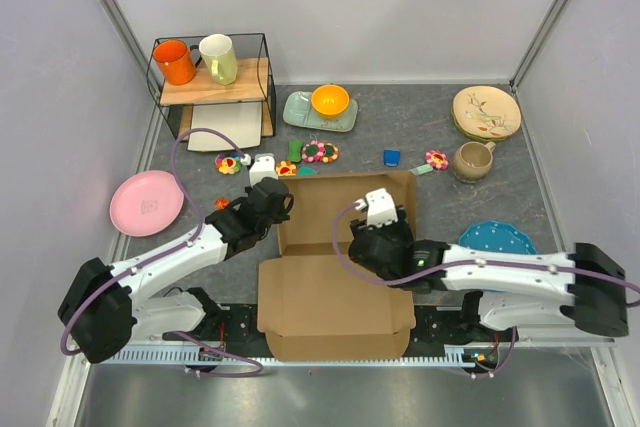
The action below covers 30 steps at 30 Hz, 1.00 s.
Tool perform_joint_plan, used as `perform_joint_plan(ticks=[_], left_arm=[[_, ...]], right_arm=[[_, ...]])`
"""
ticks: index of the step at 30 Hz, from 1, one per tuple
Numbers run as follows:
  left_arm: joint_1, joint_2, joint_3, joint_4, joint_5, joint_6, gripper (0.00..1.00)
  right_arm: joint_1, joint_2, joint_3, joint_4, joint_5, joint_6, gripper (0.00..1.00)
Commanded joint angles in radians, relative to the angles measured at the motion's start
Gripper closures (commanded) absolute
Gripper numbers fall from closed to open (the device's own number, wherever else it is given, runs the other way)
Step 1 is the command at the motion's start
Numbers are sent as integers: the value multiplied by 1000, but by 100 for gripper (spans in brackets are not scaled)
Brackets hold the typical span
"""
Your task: Fold the paper box
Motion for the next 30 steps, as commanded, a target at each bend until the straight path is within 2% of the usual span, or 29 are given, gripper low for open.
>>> perform_joint_plan(ticks=[1, 4, 8, 22, 28, 30], left_arm=[[-2, -16, -3, 40, 2, -15, 98], [-3, -16, 0, 32, 9, -15, 98], [-2, -17, -2, 29, 13, -16, 98], [-3, -20, 12, 18, 52, 3, 98], [-2, -26, 12, 15, 52, 5, 98], [-2, -28, 12, 14, 50, 2, 98]], right_arm=[[-29, -197, 100, -15, 114, -51, 23], [-123, -259, 148, -23, 93, -144, 22], [-238, -250, 179, -10, 60, -261, 23], [-338, -18, 179, 192, -53, -427, 26], [-364, 43, 187, 178, -141, -363, 37], [-364, 40, 177, 165, -171, -320, 46]])
